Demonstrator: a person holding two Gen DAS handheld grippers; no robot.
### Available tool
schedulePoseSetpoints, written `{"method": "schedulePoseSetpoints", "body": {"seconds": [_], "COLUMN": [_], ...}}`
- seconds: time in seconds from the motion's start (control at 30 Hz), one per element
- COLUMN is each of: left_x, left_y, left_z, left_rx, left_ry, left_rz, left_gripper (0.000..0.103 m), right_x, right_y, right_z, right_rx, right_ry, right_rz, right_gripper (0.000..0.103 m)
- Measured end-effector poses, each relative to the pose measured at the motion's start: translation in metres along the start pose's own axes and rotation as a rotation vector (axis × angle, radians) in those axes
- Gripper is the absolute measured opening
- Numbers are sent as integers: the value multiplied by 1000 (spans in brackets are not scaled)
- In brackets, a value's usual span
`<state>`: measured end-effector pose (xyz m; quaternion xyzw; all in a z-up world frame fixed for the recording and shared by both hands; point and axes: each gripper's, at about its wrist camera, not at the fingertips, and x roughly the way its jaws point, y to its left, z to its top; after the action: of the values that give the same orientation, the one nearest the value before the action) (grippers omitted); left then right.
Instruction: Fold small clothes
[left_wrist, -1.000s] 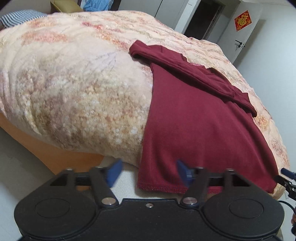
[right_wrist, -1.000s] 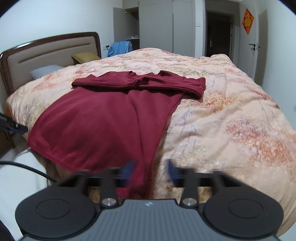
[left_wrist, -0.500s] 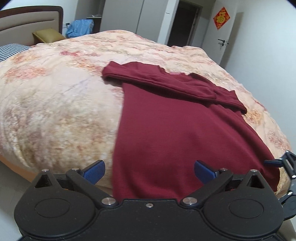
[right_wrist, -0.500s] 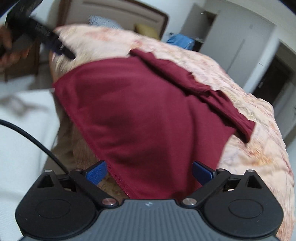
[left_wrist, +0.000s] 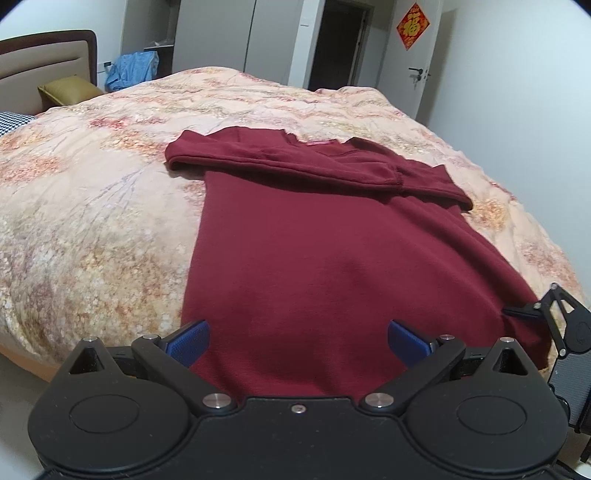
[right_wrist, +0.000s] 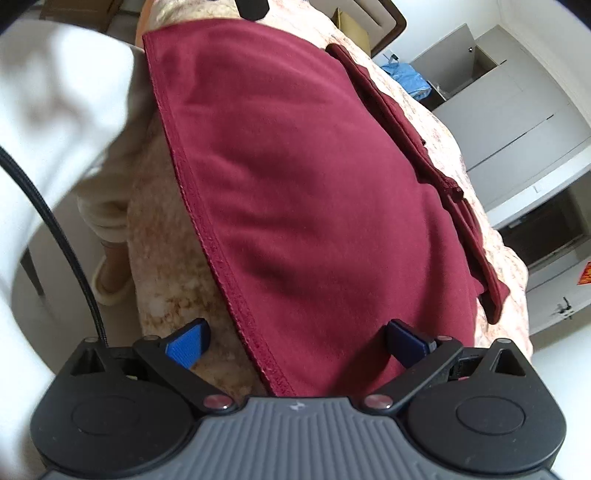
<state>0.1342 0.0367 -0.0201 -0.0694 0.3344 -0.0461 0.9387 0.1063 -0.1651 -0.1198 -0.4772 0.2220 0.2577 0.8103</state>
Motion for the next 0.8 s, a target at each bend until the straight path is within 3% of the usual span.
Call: {"method": "schedulePoseSetpoints", "body": {"seconds": [0.07, 0.17, 0.2, 0.33, 0.43, 0.6, 0.8], "left_x": [-2, -5, -7, -12, -17, -21, -4], "left_y": [-3, -9, -11, -22, -32, -51, -65], "left_z": [-1, -3, -3, -8, -15, -33, -43], "left_rx": [9, 48, 63, 142, 223, 352, 405], "left_ry": [-10, -33, -42, -68, -97, -191, -160], "left_rz": [-16, -34, -38, -72, -88, -43, -54], "left_gripper": [102, 102, 102, 102, 102, 102, 102], "right_x": [-4, -11, -16, -32, -45, -57, -55], "right_y": [0, -3, -4, -13, -29, -77, -124], "right_z": [-1, -2, -2, 0, 3, 14, 20], "right_rx": [-6, -21, -30, -2, 63, 266, 461], "right_ry": [-23, -49, -58, -116, -157, -200, -231], "right_rz": [-13, -55, -64, 6, 76, 195, 289], "right_gripper": [94, 64, 49, 22, 19, 18, 18]}}
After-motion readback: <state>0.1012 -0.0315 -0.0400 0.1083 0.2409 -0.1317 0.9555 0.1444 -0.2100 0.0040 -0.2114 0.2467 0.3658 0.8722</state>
